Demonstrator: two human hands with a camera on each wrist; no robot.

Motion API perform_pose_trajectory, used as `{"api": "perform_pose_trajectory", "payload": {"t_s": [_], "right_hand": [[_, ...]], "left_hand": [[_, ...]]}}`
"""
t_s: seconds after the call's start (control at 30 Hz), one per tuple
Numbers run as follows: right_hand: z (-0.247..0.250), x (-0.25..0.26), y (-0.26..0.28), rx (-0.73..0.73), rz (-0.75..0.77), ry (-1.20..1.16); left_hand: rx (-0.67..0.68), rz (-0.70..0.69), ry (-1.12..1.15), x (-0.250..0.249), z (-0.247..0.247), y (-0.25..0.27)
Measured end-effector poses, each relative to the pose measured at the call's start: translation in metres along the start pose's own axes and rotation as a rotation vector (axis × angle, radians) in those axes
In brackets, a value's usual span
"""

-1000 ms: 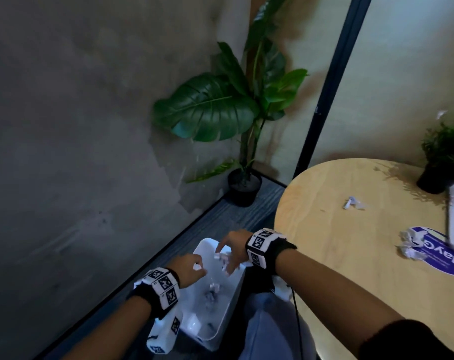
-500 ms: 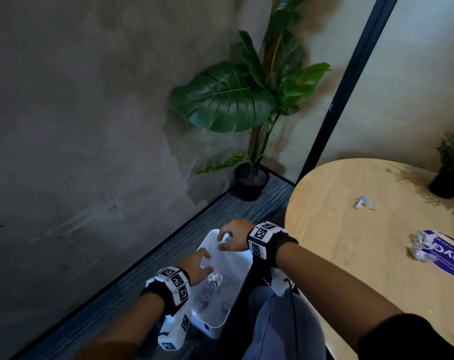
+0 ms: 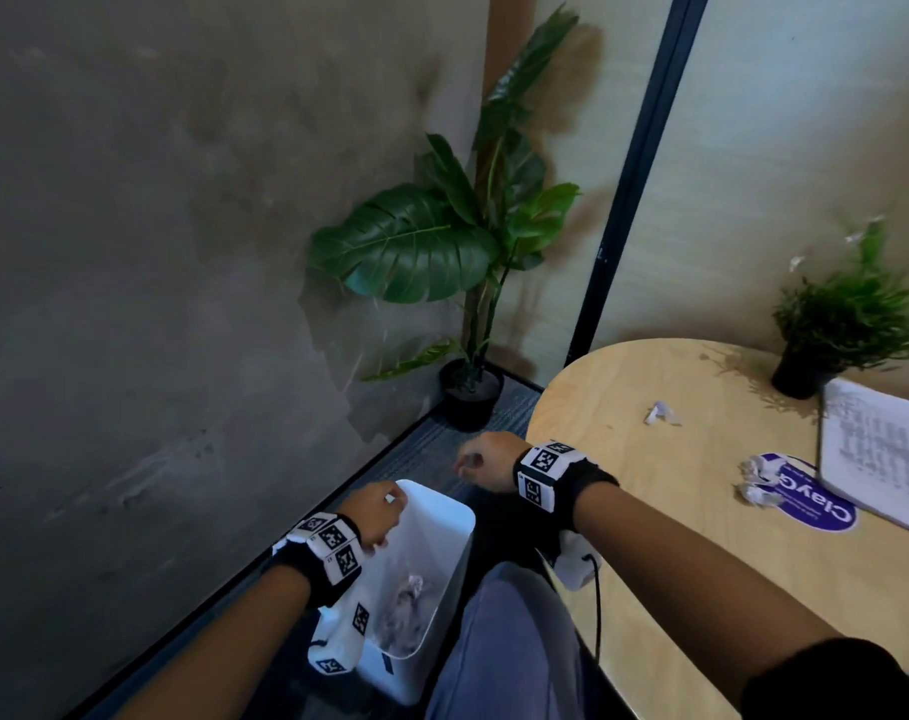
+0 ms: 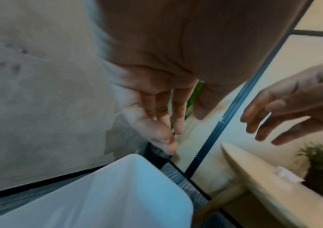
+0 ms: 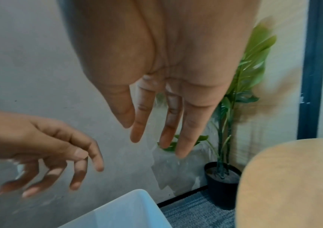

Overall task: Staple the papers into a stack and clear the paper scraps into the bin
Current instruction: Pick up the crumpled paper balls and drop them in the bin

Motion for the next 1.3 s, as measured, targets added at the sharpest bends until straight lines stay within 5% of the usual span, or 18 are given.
{"api": "perform_pose_trajectory", "payload": {"t_s": [0.3,0.7,1.13,1.3], "right_hand": [[0.012,-0.104,0.1,-0.111,-0.227,-0.114],[0.003,-0.306,0.209,-0.329,-0.69,-0.186],[-0.011,-0.376,0.161,-0.327,-0.671,-0.152],[-0.002,-0.387,0.179,-0.473,-0.692,-0.35]], "left_hand": [[0.033,-0.331,-0.342,-0.145,-0.034,0.006],[0.082,-0.593,-0.592,-0.314,-0.161,-0.064],[0.01,-0.586,-0.765,-0.341,-0.222,-0.16],[-0.004,-0.532,-0.738,-0.351,-0.22,-0.182]]}}
Point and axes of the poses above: each hand's wrist, its own y-axis away from the middle knuckle, its own z-axis out of the back of the hand, x = y × z, the point moved 9 cm from there along -y, towards the middle knuckle, and after that the axes turned 2 degrees about x, right-handed, at the moved point
